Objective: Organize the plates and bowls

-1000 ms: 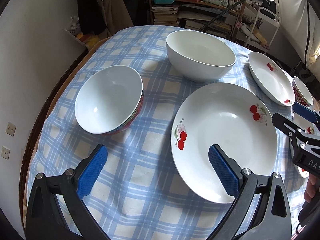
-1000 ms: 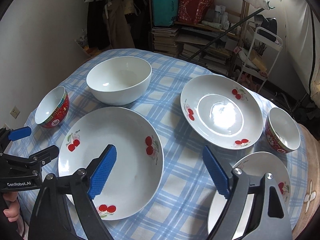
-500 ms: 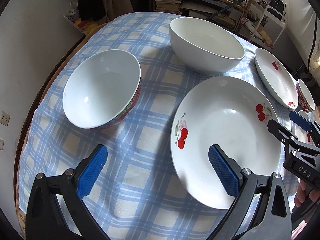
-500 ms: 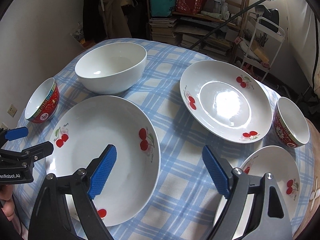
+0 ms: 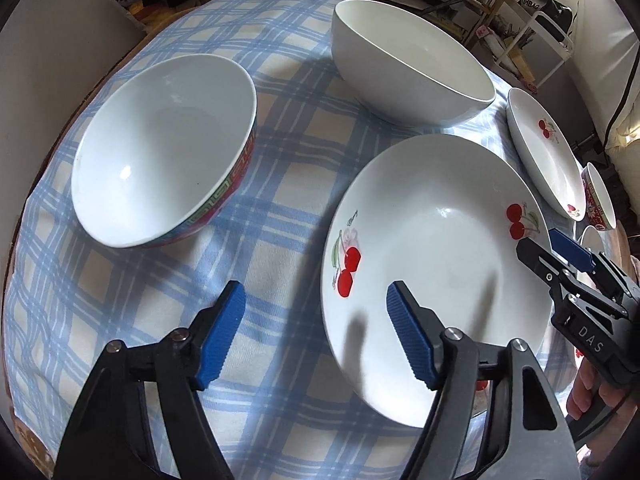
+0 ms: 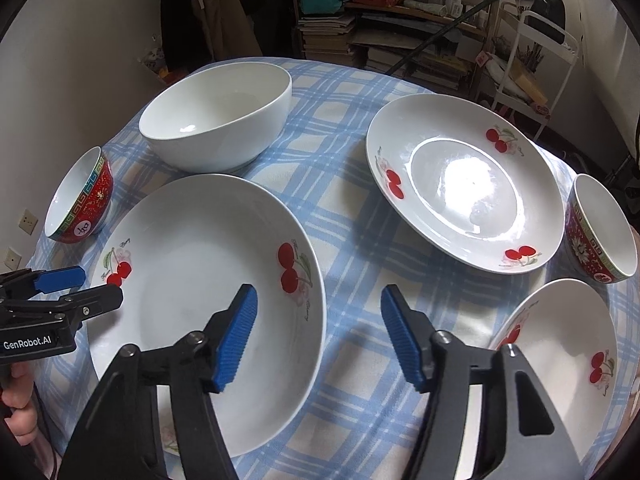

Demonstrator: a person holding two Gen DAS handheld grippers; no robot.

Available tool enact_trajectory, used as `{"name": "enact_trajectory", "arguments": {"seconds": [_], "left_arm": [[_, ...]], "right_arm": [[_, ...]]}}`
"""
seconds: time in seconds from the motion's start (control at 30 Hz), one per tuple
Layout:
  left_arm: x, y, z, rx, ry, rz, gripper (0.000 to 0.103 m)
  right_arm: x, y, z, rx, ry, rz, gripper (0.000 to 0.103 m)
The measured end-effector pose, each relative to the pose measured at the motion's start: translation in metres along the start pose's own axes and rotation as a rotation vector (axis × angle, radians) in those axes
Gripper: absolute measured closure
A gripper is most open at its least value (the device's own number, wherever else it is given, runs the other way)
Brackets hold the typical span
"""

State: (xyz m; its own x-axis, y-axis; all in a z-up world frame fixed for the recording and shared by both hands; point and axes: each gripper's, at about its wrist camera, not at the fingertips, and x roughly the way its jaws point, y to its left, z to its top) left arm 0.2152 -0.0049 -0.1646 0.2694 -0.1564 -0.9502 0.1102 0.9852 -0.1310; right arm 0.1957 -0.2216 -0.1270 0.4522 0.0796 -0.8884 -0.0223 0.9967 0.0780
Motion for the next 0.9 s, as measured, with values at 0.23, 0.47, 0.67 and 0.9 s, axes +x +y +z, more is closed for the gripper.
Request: {"name": "enact_trajectory", "arguments": {"seconds": [0.23,0.47,0.67,0.9], "left_arm": [[0.0,0.008,0.006,-0.024,-0.031,-0.031,0.071],[0.0,0.002,0.004,0.016,-0.041,-0.083,0.092],[-0.006,0.004,-0.001,0.018,-0.039,-0.098,0.092],[-0.023,0.001,-0.022,0.048,-0.033,-0.084,0.091]], "right_arm": [[0.008,-0.003,0.001,0.02,0.031,0.065,0.087],[0.007,-0.003,-0.002,0.022,0.033,0.079,0.088],[-0.001,-0.011,-0.005,0.076,0.041,0.133,0.091],[-0.021,-0.004,-0.02,0.065,0.034,0.133,0.091]]}}
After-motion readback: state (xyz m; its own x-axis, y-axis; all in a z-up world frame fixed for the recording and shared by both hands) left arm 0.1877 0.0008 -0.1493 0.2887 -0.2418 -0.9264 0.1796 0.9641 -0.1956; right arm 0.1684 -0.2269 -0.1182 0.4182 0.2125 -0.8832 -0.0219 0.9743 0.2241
